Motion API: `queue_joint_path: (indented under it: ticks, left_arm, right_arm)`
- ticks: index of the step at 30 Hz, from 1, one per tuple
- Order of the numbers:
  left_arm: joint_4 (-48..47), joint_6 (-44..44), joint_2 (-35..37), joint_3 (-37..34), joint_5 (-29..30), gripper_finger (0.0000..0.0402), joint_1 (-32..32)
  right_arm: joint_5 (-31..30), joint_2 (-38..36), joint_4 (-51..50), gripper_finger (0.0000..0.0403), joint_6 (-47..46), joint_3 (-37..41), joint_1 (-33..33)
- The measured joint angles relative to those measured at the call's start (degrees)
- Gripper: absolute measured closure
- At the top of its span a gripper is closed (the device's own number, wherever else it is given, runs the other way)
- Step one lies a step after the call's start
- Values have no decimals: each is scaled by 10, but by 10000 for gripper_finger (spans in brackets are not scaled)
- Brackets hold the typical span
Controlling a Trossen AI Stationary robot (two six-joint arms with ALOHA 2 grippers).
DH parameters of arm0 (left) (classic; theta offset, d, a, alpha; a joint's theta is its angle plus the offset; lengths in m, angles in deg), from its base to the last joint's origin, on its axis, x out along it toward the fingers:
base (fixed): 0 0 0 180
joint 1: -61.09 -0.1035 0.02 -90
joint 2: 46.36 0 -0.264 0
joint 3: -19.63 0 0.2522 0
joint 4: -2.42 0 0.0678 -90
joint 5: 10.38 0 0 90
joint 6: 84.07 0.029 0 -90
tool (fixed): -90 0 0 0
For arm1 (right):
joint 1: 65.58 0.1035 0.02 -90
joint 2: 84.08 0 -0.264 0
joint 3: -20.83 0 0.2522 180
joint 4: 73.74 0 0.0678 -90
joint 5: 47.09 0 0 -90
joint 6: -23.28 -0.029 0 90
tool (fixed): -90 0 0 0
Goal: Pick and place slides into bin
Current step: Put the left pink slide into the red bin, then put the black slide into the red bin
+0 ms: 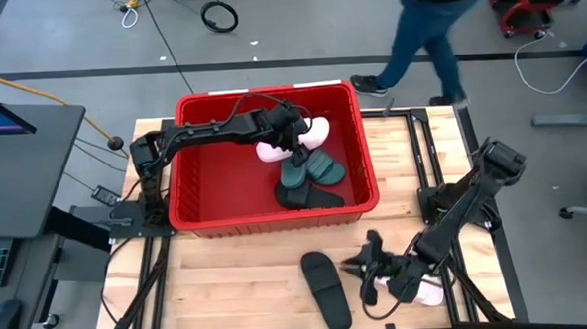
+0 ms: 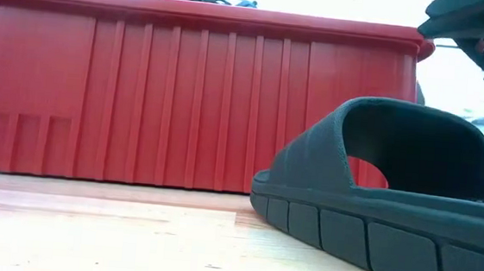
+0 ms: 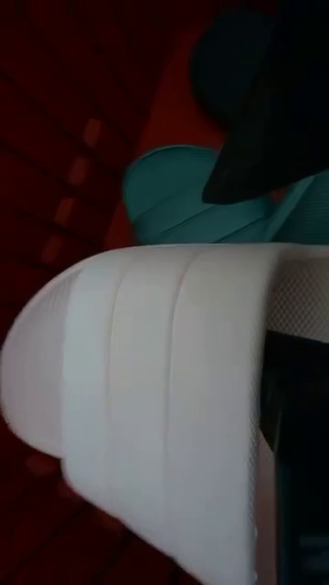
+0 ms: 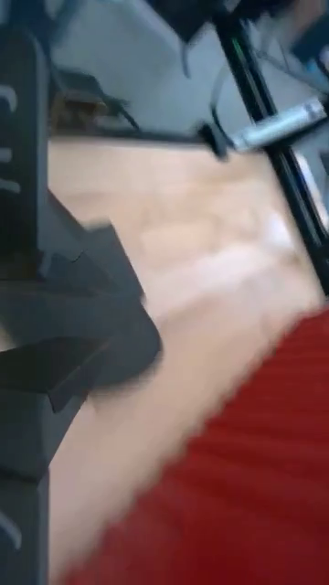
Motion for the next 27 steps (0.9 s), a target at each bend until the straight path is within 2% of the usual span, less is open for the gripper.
queue_joint_path:
  ticks: [4,9,13,17,20,27]
  left_arm:
    - [-55,-7,15,1,-21,157,0]
    - [-153,-7,64,-1,-30,168,4]
    - [-226,3,119,-2,-16,172,0]
    - [-285,-7,165,-1,37,175,0]
    - [-324,-21,183,-1,51,182,0]
    - [-330,-42,194,-1,51,202,11]
  right_arm:
    - [48,57,67,323,15,0,1]
    - [77,87,66,323,-17,0,-2]
    - [79,86,62,323,2,0,-13]
    - [78,73,64,323,10,0,-26]
    - [77,65,64,323,10,0,-29]
    - [93,66,73,323,7,0,-29]
